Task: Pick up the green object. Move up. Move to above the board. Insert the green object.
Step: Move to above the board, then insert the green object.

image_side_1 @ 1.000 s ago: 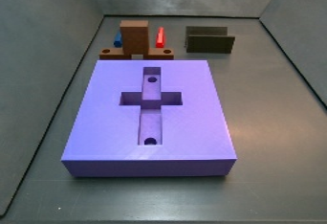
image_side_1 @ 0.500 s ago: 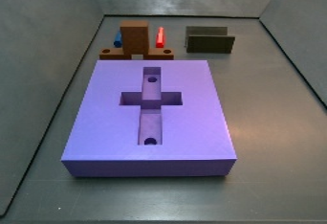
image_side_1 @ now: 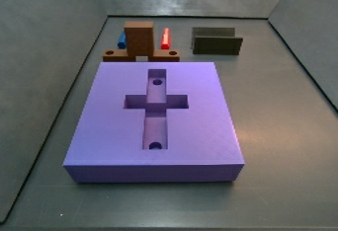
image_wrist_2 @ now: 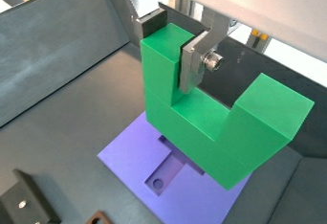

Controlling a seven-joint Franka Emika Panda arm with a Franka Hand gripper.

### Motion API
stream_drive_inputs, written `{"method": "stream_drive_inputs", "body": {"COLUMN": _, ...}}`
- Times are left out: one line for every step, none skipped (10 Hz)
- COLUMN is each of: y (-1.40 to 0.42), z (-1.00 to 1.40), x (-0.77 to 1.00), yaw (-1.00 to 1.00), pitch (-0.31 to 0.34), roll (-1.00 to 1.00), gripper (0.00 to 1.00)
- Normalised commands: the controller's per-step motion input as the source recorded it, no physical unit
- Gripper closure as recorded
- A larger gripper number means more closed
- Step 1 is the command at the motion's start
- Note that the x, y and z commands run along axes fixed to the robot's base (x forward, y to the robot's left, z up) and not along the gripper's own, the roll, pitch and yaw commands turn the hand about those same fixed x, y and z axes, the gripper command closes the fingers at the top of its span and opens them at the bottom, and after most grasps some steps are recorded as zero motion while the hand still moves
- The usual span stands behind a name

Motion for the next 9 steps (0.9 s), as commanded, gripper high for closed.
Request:
{"method": "stream_drive_inputs", "body": {"y": -0.19, "z": 0.04, "x": 0.09, "yaw": 0.01, "pitch": 0.150, "roll": 0.02, "gripper": 1.00}}
{"method": "stream_drive_inputs", "body": {"y": 0.00, "z": -0.02, "x": 0.02, "yaw": 0.00, "pitch": 0.000, "roll": 0.00, "gripper": 1.00}}
{"method": "stream_drive_inputs", "body": {"y": 0.00, "z": -0.26, "x": 0.03, "yaw": -0.04, "pitch": -0.027, "roll": 0.07, "gripper": 1.00}}
{"method": "stream_drive_inputs", "body": {"y": -0.18, "z": -0.49, "x": 0.11, "yaw": 0.00, "pitch": -0.144, "roll": 0.00, "gripper": 1.00}}
{"method": "stream_drive_inputs", "body": {"y": -0.10, "z": -0.68, "x": 0.30, "yaw": 0.00, "pitch": -0.184, "roll": -0.10, "gripper": 1.00}}
{"method": "stream_drive_inputs", "body": {"y": -0.20, "z": -0.84, "x": 0.45, "yaw": 0.00, "pitch": -0.159, "roll": -0.06, "gripper": 1.00}}
{"method": "stream_drive_inputs", "body": {"y": -0.23, "z": -0.90, "x": 0.52, "yaw": 0.00, "pitch": -0.149, "roll": 0.00, "gripper": 1.00}}
{"method": "stream_drive_inputs", "body": {"y": -0.19, "z": -0.87, "x": 0.47, "yaw": 0.06, "pitch": -0.063, "roll": 0.13, "gripper": 1.00}}
{"method": "stream_drive_inputs", "body": {"y": -0.11, "z": -0.79, "x": 0.25, "yaw": 0.09, "pitch": -0.020, "roll": 0.15, "gripper": 1.00}}
